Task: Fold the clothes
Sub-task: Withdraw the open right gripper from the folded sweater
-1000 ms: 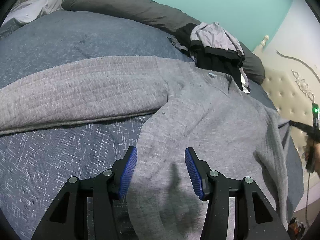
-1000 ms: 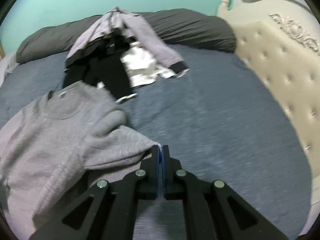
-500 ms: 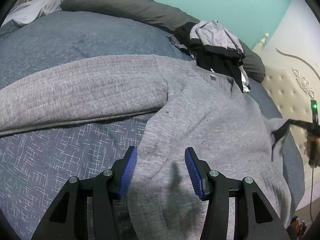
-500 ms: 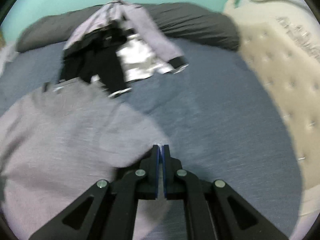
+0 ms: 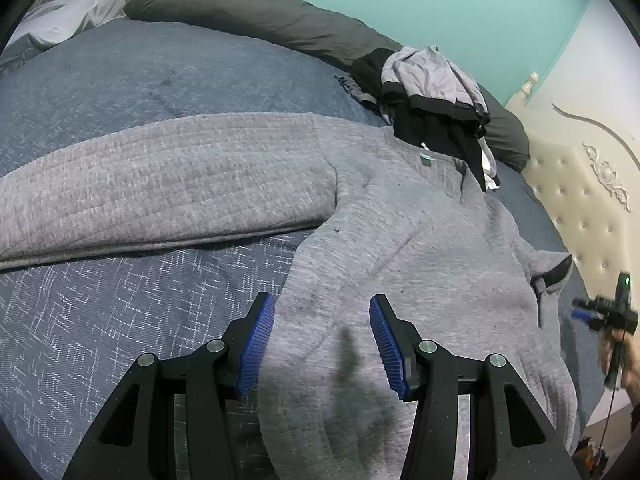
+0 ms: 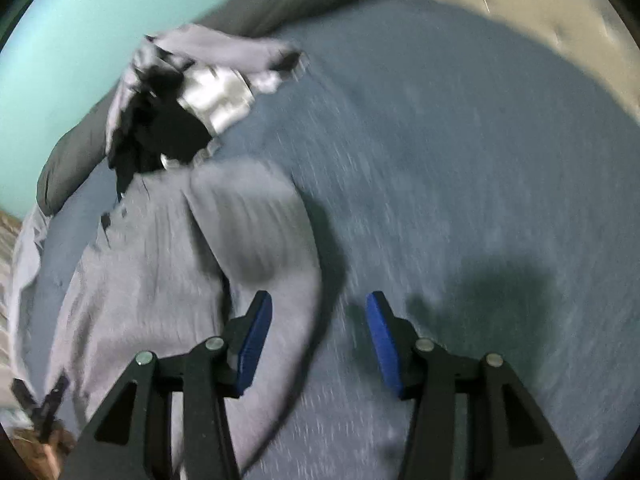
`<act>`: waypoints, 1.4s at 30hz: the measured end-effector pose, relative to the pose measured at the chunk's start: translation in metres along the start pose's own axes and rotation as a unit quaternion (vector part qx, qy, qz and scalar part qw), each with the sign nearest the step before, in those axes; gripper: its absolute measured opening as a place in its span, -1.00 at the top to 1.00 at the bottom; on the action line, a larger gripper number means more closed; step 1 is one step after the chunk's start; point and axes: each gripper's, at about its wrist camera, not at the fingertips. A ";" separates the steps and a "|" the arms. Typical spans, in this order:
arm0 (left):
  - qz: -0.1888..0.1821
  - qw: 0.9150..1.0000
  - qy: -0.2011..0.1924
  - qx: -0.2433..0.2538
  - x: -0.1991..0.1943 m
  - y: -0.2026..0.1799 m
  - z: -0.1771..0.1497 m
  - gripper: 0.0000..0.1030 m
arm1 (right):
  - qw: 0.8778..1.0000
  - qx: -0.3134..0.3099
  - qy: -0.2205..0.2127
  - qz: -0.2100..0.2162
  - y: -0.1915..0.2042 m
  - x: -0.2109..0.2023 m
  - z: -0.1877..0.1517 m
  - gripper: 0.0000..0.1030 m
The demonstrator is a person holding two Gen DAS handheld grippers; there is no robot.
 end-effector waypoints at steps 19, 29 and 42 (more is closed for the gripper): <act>0.002 1.000 0.001 0.008 0.001 -0.006 -0.001 -0.05 | 0.998 -0.055 0.036 0.006 0.042 0.028 -0.038 0.91; 0.004 1.000 0.002 0.013 0.003 -0.008 -0.001 -0.05 | 0.971 -0.146 -0.037 -0.188 0.007 -0.050 0.026 0.92; 0.008 1.000 0.005 0.017 0.007 -0.011 -0.003 -0.05 | 0.988 -0.077 -0.049 -0.125 -0.036 -0.055 0.025 0.09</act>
Point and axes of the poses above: each gripper's, at about its wrist camera, not at the fingertips, and x roughly the way its jaws point, y to its left, z to its top, and after that the axes turned 3 degrees about -z, right-handed
